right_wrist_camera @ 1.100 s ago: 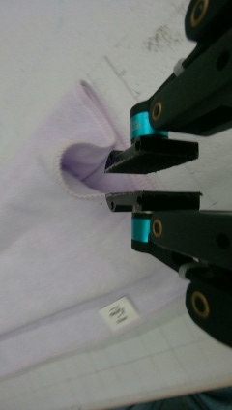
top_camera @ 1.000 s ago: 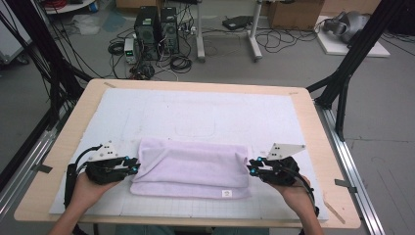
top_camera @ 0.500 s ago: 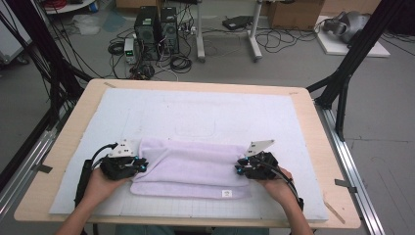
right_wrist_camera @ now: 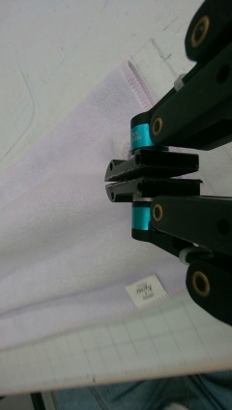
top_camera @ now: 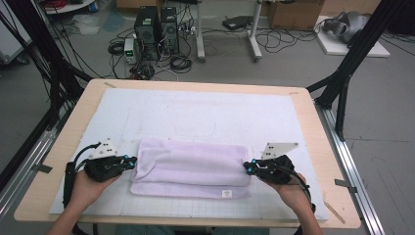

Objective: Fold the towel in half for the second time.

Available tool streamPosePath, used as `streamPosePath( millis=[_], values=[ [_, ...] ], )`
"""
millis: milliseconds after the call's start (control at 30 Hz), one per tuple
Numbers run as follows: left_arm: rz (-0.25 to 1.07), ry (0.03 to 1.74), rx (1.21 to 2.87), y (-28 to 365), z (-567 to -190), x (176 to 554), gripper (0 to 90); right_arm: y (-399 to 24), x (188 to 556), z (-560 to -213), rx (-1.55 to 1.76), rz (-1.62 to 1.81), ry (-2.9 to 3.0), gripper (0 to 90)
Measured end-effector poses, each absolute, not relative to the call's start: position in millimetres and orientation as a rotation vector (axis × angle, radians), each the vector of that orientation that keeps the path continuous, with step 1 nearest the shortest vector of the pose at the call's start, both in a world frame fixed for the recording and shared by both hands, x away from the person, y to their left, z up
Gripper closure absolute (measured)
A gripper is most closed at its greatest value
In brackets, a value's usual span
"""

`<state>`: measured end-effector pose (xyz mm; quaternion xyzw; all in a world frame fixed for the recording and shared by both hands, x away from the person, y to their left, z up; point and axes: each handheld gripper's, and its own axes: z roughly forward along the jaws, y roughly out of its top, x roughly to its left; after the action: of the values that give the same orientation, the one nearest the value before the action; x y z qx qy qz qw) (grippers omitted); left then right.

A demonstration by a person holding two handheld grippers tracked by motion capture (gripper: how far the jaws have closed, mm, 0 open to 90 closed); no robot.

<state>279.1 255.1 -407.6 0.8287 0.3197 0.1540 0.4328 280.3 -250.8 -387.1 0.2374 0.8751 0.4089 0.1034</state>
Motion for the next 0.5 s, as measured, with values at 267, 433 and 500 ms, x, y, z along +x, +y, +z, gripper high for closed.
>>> streamPosePath(
  millis=[267,433,500],
  values=[
    [0.316,0.693,2.127,227.3,-412.7,276.1,72.1,-242.4,278.9,-384.7,0.672,1.222,2.577,73.1],
    [0.305,0.697,2.222,219.0,-428.5,282.4,74.6,-227.6,284.2,-406.0,0.673,1.167,2.641,64.8],
    [0.312,0.694,2.223,220.2,-429.6,281.9,84.6,-223.9,285.2,-417.5,0.687,1.127,2.672,65.0]
  ],
)
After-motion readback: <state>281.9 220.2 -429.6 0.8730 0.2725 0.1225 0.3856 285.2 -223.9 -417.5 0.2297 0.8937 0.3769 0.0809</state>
